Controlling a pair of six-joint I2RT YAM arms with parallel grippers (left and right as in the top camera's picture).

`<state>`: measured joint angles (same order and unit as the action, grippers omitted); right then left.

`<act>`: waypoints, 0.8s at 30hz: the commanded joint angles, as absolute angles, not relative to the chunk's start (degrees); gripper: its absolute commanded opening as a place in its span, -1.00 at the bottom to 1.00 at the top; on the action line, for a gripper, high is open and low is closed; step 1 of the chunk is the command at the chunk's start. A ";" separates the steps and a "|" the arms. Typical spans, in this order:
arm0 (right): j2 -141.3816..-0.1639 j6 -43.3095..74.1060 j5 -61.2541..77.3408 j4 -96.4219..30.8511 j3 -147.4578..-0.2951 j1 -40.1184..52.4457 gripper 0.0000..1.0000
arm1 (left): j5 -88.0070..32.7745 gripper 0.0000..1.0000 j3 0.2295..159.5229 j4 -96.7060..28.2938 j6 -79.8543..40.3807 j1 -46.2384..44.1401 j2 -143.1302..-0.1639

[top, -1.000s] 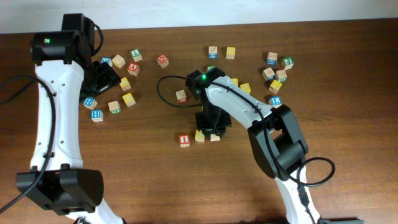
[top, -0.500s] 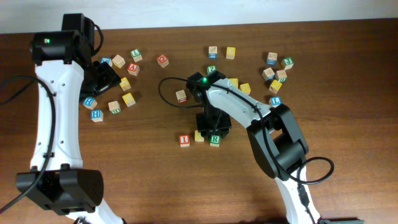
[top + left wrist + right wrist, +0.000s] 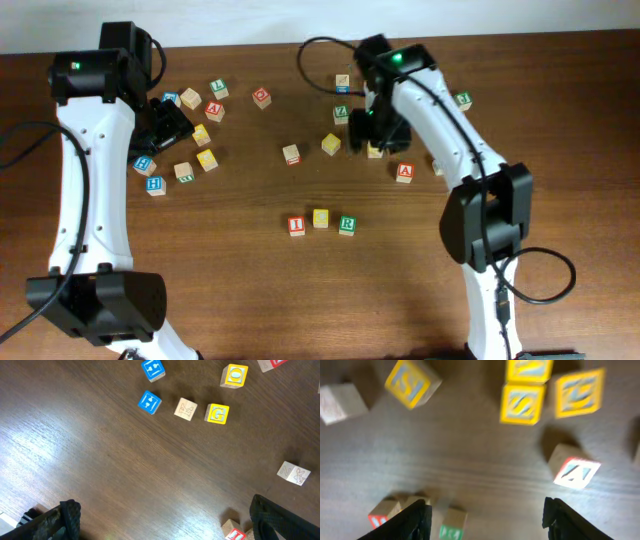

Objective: Spell out ICRA

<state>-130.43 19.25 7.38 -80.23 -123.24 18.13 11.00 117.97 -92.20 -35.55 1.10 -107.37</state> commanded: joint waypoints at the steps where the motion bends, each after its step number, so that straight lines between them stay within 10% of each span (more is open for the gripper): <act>1: -128.92 17.78 6.68 -79.26 -124.18 14.37 0.39 | 11.64 0.98 117.91 -92.27 -35.11 1.30 -107.55; 24: -130.89 18.87 1.26 -71.50 -106.59 12.23 0.33 | 11.64 0.98 117.91 -92.27 -35.11 1.30 -107.55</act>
